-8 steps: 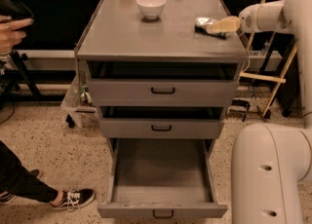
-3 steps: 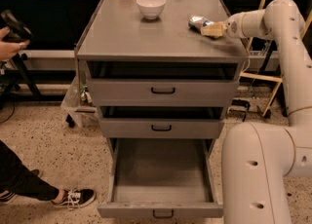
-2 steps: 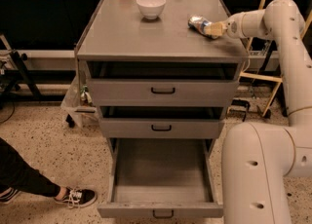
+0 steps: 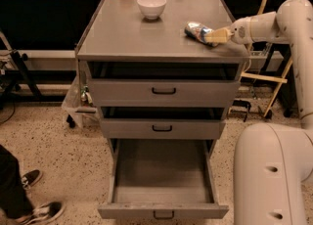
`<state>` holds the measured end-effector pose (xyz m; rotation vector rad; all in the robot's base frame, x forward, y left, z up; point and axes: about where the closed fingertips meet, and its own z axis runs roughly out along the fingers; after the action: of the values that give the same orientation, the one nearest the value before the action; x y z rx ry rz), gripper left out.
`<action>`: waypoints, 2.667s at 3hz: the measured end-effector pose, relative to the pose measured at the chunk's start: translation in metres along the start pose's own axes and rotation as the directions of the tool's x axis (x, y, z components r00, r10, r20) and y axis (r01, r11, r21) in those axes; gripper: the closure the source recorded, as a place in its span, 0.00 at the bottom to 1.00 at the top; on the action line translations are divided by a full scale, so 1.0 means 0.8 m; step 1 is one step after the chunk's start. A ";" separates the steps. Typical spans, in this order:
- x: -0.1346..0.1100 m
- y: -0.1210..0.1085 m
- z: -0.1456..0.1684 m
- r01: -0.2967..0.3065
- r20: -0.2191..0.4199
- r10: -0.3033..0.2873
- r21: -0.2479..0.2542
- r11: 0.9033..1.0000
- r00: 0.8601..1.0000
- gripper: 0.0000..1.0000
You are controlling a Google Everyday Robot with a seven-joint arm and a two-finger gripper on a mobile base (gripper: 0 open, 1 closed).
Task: Place redbull can into bottom drawer
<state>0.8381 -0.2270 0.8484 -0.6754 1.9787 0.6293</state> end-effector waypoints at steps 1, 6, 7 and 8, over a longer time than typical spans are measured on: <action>0.000 0.042 -0.068 0.054 0.016 -0.053 -0.101 0.993 0.998 1.00; -0.103 0.191 -0.337 0.254 0.259 -0.280 0.129 0.959 0.924 1.00; -0.159 0.313 -0.389 0.298 0.330 -0.350 0.199 0.934 0.877 1.00; -0.144 0.364 -0.384 0.294 0.315 -0.334 0.168 0.941 0.888 1.00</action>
Offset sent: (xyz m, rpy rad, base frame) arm -0.4049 0.0511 -0.0710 0.2424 0.1504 0.1491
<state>0.5052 -0.1980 1.1321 -0.7426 1.5294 0.3966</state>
